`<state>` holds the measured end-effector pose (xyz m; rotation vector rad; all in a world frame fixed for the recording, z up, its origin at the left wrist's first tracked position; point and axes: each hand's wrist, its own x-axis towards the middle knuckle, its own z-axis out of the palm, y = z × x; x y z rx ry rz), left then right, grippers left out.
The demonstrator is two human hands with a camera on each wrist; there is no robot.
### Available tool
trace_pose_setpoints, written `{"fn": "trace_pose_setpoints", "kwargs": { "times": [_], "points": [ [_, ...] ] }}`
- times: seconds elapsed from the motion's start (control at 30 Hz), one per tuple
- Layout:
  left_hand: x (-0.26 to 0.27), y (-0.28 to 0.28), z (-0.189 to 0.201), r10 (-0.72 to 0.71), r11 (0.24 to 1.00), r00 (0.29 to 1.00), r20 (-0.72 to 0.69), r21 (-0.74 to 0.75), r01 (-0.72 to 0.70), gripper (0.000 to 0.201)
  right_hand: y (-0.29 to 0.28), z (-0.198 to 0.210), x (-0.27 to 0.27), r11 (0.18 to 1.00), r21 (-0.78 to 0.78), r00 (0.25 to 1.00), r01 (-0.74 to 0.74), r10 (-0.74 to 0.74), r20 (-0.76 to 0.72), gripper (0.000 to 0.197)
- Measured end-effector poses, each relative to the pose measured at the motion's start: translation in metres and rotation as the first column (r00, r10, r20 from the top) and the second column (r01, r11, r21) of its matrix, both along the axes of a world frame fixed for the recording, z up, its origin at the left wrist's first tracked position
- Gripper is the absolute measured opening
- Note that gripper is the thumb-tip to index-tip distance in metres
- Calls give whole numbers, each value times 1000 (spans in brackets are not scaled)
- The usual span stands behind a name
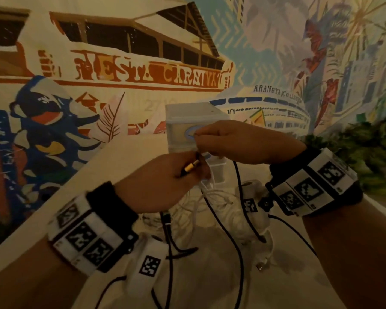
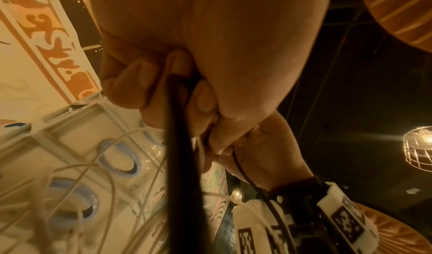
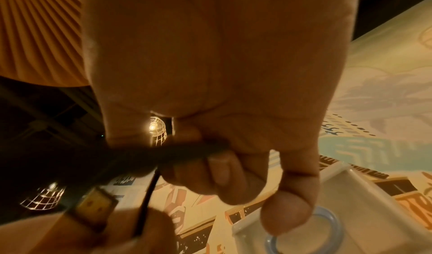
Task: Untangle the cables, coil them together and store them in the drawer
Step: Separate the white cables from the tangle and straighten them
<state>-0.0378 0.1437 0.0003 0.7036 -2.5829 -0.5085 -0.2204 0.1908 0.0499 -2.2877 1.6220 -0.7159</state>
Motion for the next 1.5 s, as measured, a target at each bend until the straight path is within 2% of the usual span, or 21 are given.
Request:
{"fn": "trace_pose_setpoints", "kwargs": {
  "times": [0.07,0.17,0.23,0.3,0.37,0.43,0.5,0.57,0.6,0.67,0.7,0.8,0.9,0.93,0.97,1.0,1.07,1.17,1.27,1.37,1.5],
  "points": [
    [-1,-4,-7,2,1000,1000,6,-4,-2,24,0,1,-6,999,-39,1000,12,-11,29,36],
    [5,-10,-15,66,997,998,21,-51,-65,35,-6,4,-25,987,-143,995,68,-58,78,35],
    [10,-13,-19,106,991,993,57,-92,-100,42,-11,7,-41,972,-195,982,133,-102,158,38],
    [12,-14,-23,123,988,989,85,-108,-114,44,-14,10,-56,946,-234,945,223,-151,291,33],
    [13,-15,-26,147,985,985,94,-109,-137,43,-17,8,-69,920,-266,924,288,-194,329,32],
    [14,-16,-27,168,981,981,100,-119,-156,39,-23,1,-79,906,-274,937,323,-266,226,35],
    [16,-16,-27,178,979,980,88,-116,-167,34,-27,-6,-81,914,-213,937,345,-350,17,29],
    [18,-15,-27,195,974,978,75,-129,-184,33,-31,-12,-81,922,-125,905,366,-384,-181,19],
    [18,-14,-28,204,971,976,70,-143,-193,32,-32,-14,-79,922,-100,889,373,-386,-245,25],
    [18,-13,-29,214,963,975,62,-179,-200,30,-30,-14,-70,944,-130,914,303,-327,-241,42],
    [18,-11,-30,218,959,974,56,-197,-203,31,-28,-13,-62,960,-181,947,213,-248,-203,46],
    [18,-9,-30,223,946,974,39,-249,-207,33,-19,-12,-30,961,-269,993,-68,41,-107,43],
    [18,-6,-30,220,936,975,28,-286,-203,22,-19,-21,-4,979,-161,971,-124,86,-224,20],
    [18,-6,-31,230,932,973,34,-297,-210,23,-20,-26,0,986,-109,958,-123,90,-272,21],
    [18,-6,-31,240,927,970,33,-304,-219,24,-22,-30,1,990,-76,951,-123,95,-296,30],
    [18,-6,-31,246,923,969,25,-312,-226,25,-23,-32,0,990,-62,953,-124,101,-287,39],
    [19,-6,-30,241,916,971,-9,-327,-230,27,-23,-30,-6,988,-95,964,-122,95,-250,46],
    [19,-4,-31,223,917,973,-60,-326,-230,27,-17,-20,-13,973,-216,978,-85,40,-205,38],
    [20,-4,-32,248,923,968,-44,-294,-249,25,-12,-9,-21,942,-334,992,-18,-24,-121,35],
    [21,-8,-33,269,937,963,14,-235,-258,26,-10,-1,-39,896,-439,993,69,-106,-60,37],
    [22,-9,-34,271,945,960,66,-209,-252,28,-7,6,-64,823,-498,957,271,-287,46,40]
  ]
}}
